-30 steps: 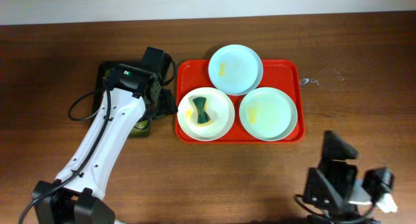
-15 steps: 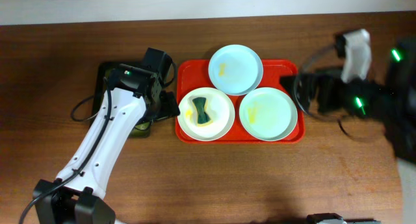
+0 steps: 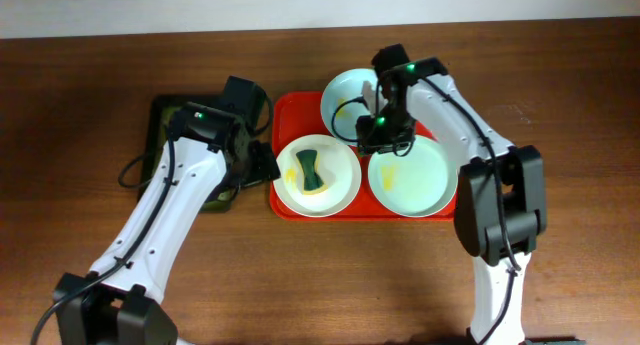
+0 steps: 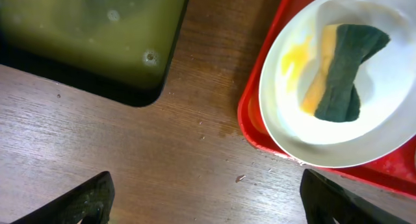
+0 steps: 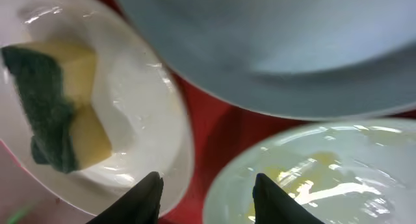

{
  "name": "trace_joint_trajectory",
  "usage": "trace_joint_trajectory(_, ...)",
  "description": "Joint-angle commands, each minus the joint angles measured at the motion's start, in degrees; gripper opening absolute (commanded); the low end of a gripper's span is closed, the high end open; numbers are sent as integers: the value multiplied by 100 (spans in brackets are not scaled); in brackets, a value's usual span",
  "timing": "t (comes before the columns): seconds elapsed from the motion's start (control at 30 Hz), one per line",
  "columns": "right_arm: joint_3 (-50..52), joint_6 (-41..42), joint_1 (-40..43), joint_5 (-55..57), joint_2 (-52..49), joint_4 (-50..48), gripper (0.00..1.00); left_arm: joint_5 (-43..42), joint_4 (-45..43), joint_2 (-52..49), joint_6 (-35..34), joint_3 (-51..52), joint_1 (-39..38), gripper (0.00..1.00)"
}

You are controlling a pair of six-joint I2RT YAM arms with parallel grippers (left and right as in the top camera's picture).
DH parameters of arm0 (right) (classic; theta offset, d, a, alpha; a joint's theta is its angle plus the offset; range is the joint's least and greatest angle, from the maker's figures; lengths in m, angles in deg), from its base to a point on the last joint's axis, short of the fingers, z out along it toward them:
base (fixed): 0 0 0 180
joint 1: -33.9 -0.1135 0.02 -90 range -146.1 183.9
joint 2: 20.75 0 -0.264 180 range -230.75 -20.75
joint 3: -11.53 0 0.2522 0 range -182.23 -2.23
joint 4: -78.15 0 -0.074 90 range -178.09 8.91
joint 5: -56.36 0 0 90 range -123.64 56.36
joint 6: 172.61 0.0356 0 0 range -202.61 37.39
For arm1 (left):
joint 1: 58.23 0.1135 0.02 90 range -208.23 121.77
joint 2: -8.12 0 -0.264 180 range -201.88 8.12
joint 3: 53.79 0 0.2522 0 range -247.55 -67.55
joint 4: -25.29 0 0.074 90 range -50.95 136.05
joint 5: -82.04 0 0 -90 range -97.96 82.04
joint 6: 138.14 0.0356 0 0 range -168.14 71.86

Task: Clean dirty plates on tray and stack at the side
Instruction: 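Reach the right gripper to the white plate rim and grasp it, then scrub the white plate with the sponge in the left gripper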

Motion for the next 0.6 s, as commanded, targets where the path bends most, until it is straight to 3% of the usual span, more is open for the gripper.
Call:
trace_joint_trajectory(0.0, 136, -208, -363, 98, -37, -402, 47, -70, -105, -42, -15, 96, 24, 89)
trace_joint_trajectory(0.37, 966, 4, -424, 605, -72, -1001, 45, -114, -131, -42, -15, 101, 20, 86)
trace_joint_trajectory(0.4, 992, 4, -415, 605, -72, -997, 39, -177, -155, -42, -15, 101, 20, 80)
trace_joint_trajectory(0.5, 992, 7, -415, 601, -72, -999, 24, -387, -378, -42, -15, 101, -15, 74)
trace_joint_trajectory(0.53, 992, 9, -415, 597, -72, -994, 12, -402, -522, -52, -15, 107, -83, 65)
trace_joint_trajectory(0.57, 992, 9, -415, 597, -72, -975, 11, -529, -719, -103, -15, 111, -181, 56)
